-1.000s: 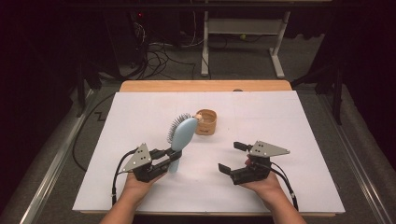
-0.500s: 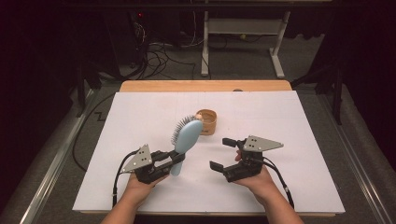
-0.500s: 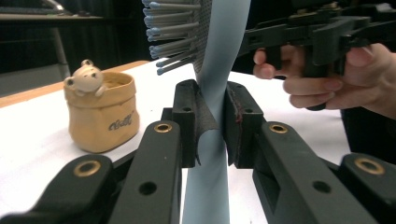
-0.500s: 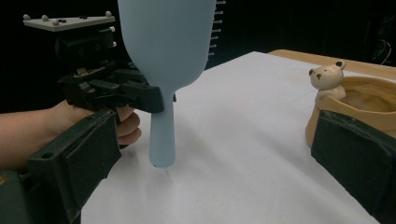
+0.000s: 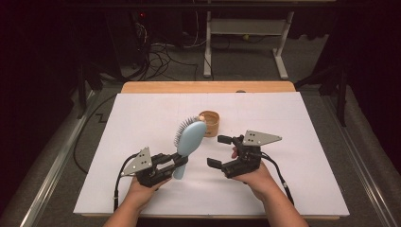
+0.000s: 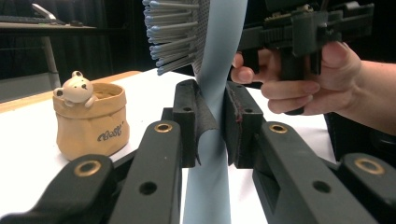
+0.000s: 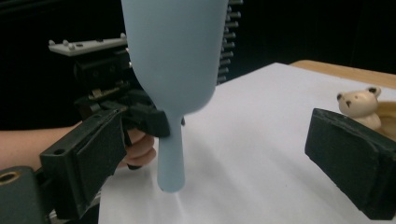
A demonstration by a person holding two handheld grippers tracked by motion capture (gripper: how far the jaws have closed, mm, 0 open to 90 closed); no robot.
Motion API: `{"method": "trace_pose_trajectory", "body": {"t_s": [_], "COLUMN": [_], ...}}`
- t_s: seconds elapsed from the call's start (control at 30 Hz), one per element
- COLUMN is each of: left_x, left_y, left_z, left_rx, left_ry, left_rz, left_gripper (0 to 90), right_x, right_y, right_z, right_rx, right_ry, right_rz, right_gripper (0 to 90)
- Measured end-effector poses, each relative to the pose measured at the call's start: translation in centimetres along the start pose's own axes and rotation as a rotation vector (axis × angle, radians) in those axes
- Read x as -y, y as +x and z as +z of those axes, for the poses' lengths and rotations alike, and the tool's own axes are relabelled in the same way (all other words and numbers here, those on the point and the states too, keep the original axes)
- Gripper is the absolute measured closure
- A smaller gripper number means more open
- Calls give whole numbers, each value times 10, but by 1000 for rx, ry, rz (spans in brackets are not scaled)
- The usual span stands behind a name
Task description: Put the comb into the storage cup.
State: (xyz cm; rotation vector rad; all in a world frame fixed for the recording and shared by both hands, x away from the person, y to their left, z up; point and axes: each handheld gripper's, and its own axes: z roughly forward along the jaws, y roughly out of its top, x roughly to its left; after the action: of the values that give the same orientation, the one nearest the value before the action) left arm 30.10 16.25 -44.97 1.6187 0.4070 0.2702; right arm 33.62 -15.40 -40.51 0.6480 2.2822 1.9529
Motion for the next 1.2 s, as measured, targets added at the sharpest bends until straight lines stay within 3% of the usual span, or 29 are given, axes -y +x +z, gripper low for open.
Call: {"method": "trace_pose_trajectory", "body": {"t_s": [0.57,0.73,1.2], "left_x": [3,3,4], "left_y": [-4,-3,-2], "left_z": [5,6,8], "left_rx": [34,49,75], "left_ry": [10,14,37], "left_rz": [-8,-11,-25], "left_gripper": [769,769,767], "right_x": [-22,-22,-22], "right_y": [-12,-12,-10], "right_z": [26,24,23], "right_rx": [-134,-141,-156], "right_ry": [-75,-78,-69], "right_rz": [28,19,8], "right_gripper": [206,301,454]}}
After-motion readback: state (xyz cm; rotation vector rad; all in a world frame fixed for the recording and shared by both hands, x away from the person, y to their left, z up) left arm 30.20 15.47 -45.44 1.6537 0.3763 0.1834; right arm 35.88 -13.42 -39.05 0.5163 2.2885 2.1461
